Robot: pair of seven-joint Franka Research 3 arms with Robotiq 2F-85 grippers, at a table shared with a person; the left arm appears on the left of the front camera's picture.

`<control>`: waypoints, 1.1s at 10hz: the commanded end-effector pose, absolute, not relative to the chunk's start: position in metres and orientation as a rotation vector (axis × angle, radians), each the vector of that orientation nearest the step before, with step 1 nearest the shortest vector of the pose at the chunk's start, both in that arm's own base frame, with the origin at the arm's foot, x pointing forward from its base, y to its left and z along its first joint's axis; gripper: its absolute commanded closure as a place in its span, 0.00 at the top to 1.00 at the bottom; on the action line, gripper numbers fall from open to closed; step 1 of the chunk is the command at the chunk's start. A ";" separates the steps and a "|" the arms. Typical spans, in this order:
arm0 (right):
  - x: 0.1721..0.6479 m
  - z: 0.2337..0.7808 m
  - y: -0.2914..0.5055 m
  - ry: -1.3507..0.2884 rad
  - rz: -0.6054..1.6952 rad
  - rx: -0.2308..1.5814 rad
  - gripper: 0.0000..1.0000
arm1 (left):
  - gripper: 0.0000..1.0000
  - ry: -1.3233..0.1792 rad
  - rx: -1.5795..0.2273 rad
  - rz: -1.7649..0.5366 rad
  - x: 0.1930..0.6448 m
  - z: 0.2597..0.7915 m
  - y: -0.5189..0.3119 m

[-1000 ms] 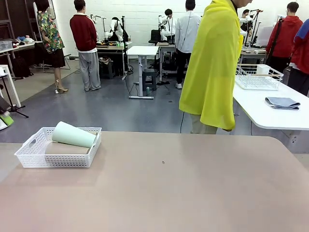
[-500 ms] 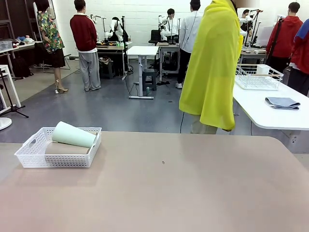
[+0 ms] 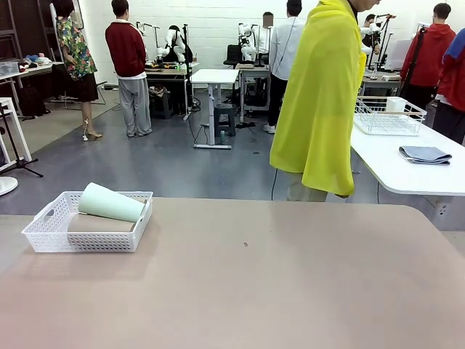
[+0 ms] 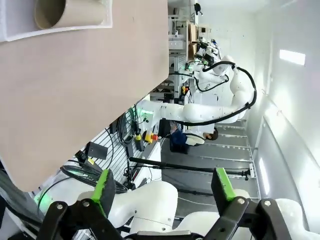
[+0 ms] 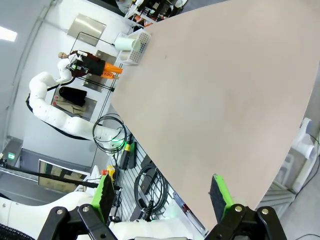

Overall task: Clean and organize the cups into the basket.
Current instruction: Move the Organizing basket back to the left side of the table.

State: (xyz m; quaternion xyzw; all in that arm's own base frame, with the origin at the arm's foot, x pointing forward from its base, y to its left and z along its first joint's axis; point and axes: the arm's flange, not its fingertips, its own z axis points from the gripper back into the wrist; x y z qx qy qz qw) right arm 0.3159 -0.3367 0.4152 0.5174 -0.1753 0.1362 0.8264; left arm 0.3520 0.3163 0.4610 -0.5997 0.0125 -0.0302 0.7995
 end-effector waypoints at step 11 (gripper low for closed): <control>0.314 0.415 -0.334 -0.384 0.298 1.099 1.00 | 1.00 -0.007 -1.279 -0.046 0.348 0.467 0.327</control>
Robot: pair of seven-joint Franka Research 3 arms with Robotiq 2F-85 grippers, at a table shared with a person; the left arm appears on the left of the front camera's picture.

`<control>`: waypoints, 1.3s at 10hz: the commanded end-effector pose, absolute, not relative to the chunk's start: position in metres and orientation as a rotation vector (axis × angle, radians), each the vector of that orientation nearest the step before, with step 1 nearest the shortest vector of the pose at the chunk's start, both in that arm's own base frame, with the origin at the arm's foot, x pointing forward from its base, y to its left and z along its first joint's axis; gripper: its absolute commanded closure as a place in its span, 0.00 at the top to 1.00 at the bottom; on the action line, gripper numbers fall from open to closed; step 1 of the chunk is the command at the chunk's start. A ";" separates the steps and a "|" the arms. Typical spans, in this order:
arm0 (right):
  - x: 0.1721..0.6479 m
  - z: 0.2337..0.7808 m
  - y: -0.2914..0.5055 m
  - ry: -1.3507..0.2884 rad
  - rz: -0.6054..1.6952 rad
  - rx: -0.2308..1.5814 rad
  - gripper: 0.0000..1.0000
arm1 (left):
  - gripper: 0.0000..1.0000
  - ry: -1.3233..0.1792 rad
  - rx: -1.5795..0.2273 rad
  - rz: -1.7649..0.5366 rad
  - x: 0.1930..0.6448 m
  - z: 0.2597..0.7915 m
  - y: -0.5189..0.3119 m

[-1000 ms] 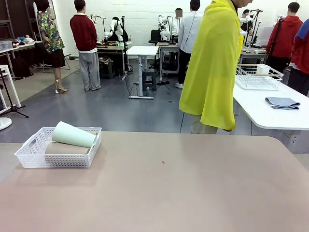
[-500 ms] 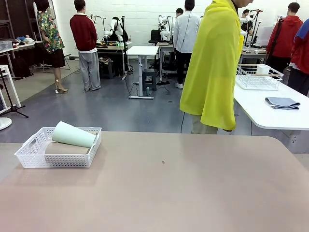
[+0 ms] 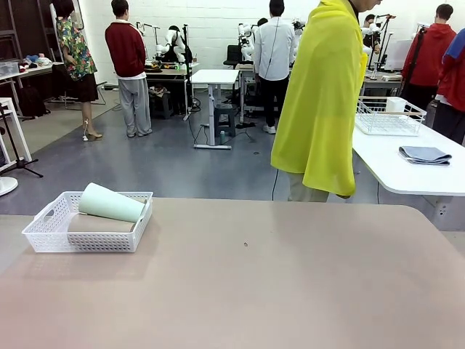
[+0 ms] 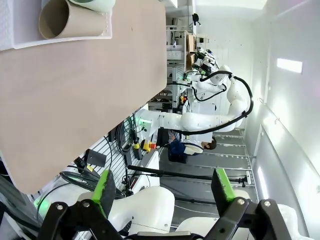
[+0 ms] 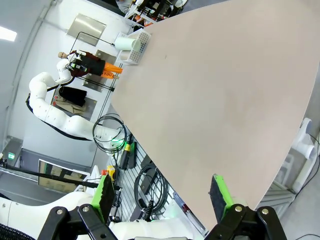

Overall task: Clean and organize the cups into the basket.
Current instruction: Move the Organizing basket back to the left side of the table.

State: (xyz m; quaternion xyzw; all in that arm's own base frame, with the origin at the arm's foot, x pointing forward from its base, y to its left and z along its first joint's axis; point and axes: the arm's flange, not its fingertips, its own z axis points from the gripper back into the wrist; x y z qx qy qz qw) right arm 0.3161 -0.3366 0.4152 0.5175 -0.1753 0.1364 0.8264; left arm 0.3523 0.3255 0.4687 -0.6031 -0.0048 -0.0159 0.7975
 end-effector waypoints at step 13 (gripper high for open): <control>0.314 0.415 -0.334 -0.384 0.298 1.099 1.00 | 1.00 -0.352 -1.395 0.089 0.318 0.480 0.365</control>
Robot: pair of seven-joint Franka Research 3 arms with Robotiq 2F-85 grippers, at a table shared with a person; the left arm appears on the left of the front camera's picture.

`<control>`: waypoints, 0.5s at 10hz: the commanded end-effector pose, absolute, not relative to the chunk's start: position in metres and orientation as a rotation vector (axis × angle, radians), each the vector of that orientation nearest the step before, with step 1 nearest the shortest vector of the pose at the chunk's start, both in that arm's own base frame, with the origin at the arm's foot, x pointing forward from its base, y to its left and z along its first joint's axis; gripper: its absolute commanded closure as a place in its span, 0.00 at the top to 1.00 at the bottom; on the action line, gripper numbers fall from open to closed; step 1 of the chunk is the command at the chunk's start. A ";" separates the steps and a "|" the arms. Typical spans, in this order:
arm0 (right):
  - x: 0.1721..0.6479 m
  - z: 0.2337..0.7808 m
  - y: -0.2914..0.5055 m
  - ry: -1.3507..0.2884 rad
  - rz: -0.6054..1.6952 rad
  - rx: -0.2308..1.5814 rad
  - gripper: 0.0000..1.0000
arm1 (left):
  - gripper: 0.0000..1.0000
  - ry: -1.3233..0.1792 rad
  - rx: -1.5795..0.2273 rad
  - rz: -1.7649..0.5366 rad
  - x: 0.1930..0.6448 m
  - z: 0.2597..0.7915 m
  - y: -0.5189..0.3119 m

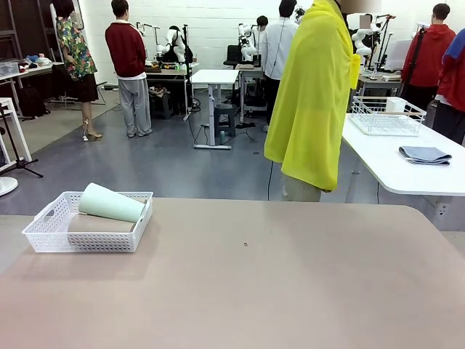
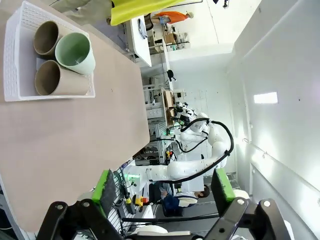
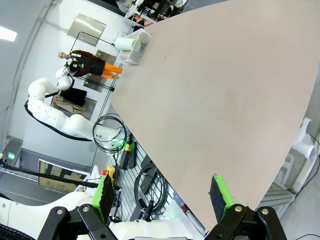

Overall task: Clean and organize the cups into the basket.
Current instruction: Move the Organizing basket back to the left side of the table.

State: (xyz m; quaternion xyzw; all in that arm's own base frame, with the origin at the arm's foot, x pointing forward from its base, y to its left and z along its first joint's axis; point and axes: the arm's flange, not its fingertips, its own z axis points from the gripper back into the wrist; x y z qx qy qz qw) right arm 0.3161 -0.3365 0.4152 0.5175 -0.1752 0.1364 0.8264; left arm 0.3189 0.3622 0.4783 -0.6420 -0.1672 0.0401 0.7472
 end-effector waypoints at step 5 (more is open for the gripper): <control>0.314 0.415 -0.334 -0.384 0.298 1.099 1.00 | 1.00 -0.352 -1.395 0.089 0.318 0.480 0.365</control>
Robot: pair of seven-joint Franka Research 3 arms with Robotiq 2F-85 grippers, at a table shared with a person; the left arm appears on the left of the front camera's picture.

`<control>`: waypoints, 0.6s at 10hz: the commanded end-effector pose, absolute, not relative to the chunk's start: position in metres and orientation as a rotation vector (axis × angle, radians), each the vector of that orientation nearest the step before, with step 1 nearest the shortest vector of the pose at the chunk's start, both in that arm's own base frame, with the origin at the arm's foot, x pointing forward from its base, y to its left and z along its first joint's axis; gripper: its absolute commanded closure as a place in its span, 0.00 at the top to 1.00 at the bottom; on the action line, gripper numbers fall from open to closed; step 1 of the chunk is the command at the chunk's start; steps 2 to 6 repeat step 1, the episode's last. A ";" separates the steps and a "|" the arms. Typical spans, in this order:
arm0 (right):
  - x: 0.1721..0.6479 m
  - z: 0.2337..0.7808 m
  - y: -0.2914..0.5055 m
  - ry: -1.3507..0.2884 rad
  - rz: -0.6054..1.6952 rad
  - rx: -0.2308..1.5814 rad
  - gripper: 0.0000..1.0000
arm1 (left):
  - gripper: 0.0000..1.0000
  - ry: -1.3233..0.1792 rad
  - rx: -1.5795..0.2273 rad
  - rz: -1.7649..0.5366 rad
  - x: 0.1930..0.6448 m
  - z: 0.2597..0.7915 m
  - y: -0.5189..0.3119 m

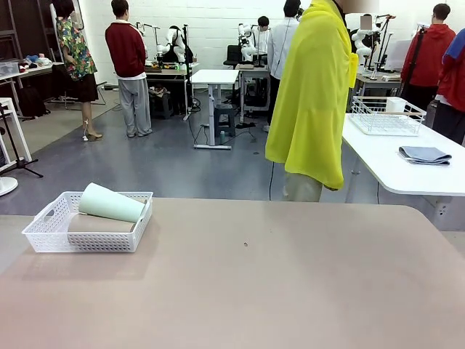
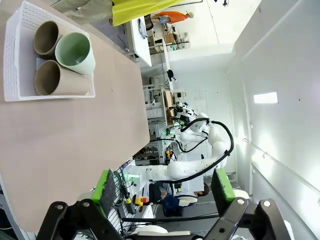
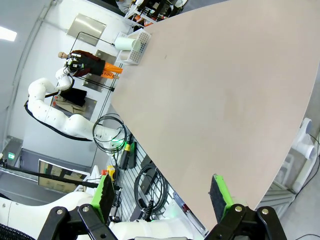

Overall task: Clean and organize the cups into the basket.
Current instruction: Move the Organizing basket back to the left side of the table.

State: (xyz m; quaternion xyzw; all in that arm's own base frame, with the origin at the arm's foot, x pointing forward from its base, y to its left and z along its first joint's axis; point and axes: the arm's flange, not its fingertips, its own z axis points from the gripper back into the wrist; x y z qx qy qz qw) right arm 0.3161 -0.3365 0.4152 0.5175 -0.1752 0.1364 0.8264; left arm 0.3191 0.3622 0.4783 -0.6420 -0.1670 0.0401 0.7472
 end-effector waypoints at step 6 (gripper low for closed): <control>0.314 0.415 -0.334 -0.384 0.298 1.099 1.00 | 1.00 -0.352 -1.395 0.089 0.318 0.480 0.365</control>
